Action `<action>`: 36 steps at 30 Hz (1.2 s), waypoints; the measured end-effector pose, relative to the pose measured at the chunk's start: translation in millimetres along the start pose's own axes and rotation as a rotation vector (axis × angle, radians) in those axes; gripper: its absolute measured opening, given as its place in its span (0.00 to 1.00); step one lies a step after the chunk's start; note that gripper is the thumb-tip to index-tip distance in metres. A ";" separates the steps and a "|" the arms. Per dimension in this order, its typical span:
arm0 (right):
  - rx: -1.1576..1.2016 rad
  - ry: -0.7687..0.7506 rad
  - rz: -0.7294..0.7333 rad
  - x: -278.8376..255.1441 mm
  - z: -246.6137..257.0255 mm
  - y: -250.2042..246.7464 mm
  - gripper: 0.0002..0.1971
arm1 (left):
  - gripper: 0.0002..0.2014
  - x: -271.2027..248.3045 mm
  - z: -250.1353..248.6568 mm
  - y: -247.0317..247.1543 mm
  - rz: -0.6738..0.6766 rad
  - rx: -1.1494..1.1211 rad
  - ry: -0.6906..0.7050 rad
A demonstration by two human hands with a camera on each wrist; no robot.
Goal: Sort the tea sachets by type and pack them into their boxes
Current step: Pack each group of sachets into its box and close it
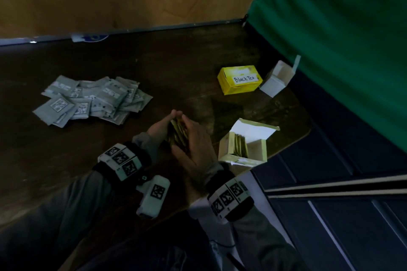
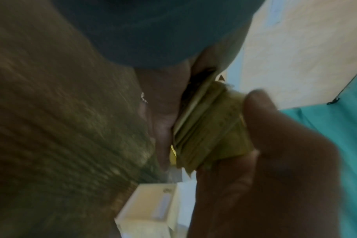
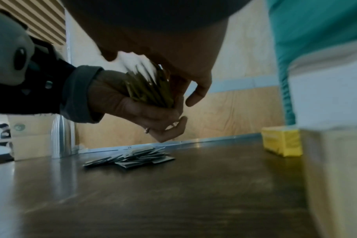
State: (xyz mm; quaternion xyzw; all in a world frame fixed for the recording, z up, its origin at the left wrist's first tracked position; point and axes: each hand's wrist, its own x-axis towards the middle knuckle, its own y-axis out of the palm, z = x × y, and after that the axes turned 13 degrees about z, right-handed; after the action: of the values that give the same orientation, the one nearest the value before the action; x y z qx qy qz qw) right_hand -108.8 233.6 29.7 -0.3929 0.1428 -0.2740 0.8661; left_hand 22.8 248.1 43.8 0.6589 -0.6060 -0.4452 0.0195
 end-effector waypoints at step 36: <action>0.190 0.464 -0.777 -91.2 -60.5 -61.6 0.28 | 0.20 56.4 49.3 107.7 0.318 1.074 0.256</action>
State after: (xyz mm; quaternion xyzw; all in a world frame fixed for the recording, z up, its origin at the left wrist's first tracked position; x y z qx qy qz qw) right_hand -232.9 217.3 40.0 -0.2645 0.1493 -0.6708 0.6766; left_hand -98.8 198.9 43.2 0.5257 -0.8317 0.0167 -0.1780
